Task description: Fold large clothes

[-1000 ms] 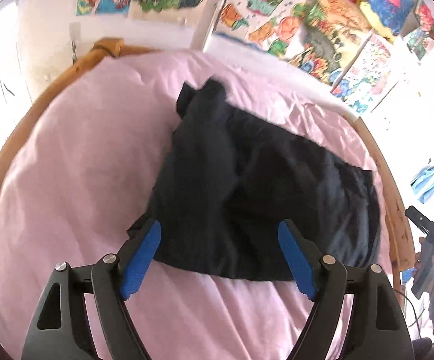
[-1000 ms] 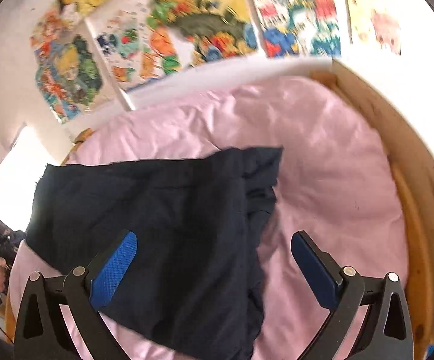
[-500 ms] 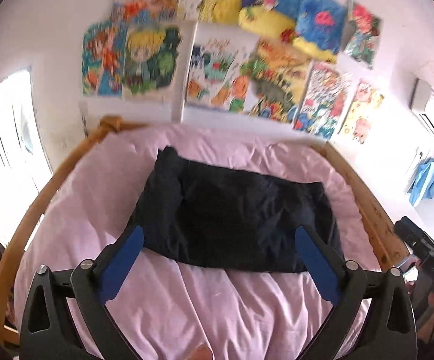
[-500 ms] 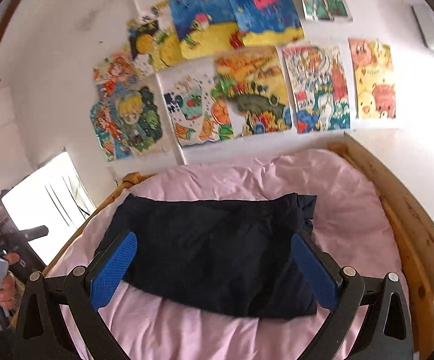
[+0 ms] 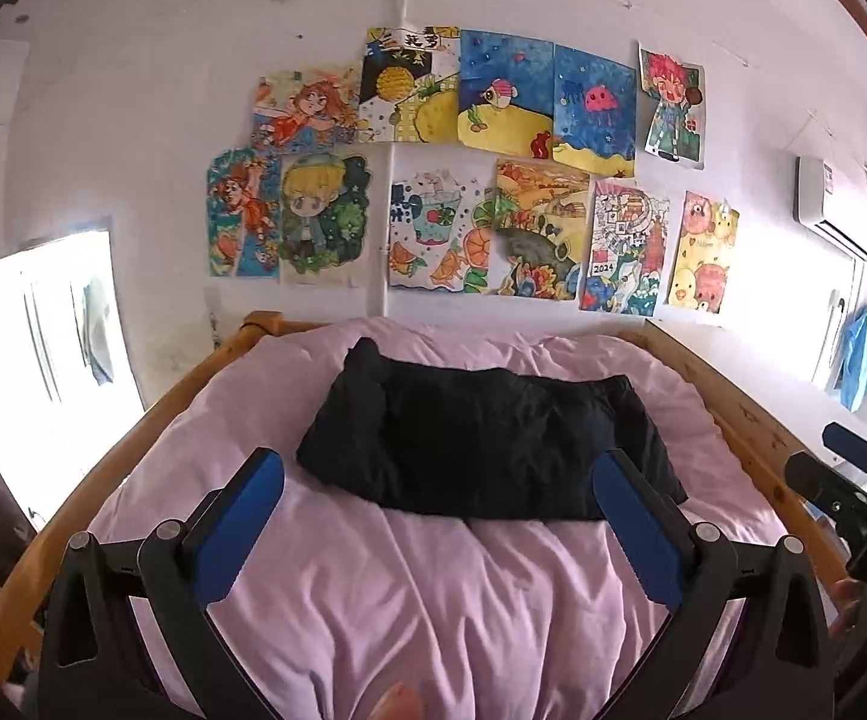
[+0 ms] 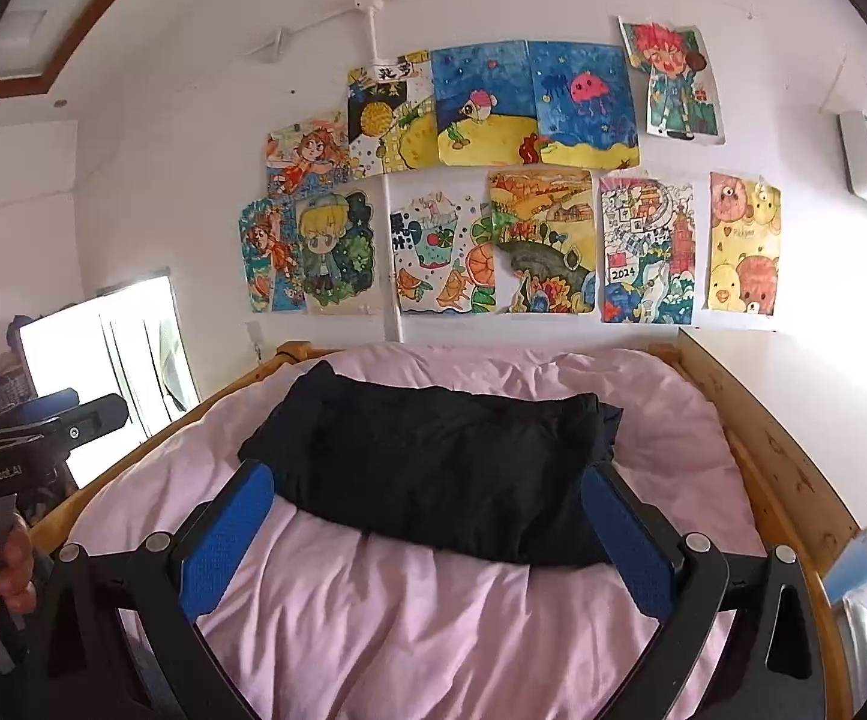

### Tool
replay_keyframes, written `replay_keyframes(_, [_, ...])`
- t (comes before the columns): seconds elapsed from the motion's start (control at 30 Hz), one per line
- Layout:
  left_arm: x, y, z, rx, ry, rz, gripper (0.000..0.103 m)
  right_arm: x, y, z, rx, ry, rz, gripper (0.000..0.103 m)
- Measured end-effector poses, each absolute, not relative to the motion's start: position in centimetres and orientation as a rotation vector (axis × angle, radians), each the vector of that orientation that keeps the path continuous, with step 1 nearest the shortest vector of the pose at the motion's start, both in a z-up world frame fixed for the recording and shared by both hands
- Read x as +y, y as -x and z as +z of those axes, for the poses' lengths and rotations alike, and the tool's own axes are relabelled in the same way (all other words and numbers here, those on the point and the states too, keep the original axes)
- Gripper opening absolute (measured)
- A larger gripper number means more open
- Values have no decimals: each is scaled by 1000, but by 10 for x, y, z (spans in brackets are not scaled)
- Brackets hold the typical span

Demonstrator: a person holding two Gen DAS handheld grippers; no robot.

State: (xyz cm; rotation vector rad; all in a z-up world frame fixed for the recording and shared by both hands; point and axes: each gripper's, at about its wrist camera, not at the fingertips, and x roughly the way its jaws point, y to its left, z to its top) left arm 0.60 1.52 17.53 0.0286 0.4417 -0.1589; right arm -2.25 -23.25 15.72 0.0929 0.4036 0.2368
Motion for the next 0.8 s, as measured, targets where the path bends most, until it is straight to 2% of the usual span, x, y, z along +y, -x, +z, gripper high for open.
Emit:
replay_keyframes(0.37, [0,38,126,406,-127,-133,102,-234,67,128,406,-101,197,103])
replay_keyframes(0.8, [9,24,99,484,-66,-120,102,-230,68,102,425,-68,193,103])
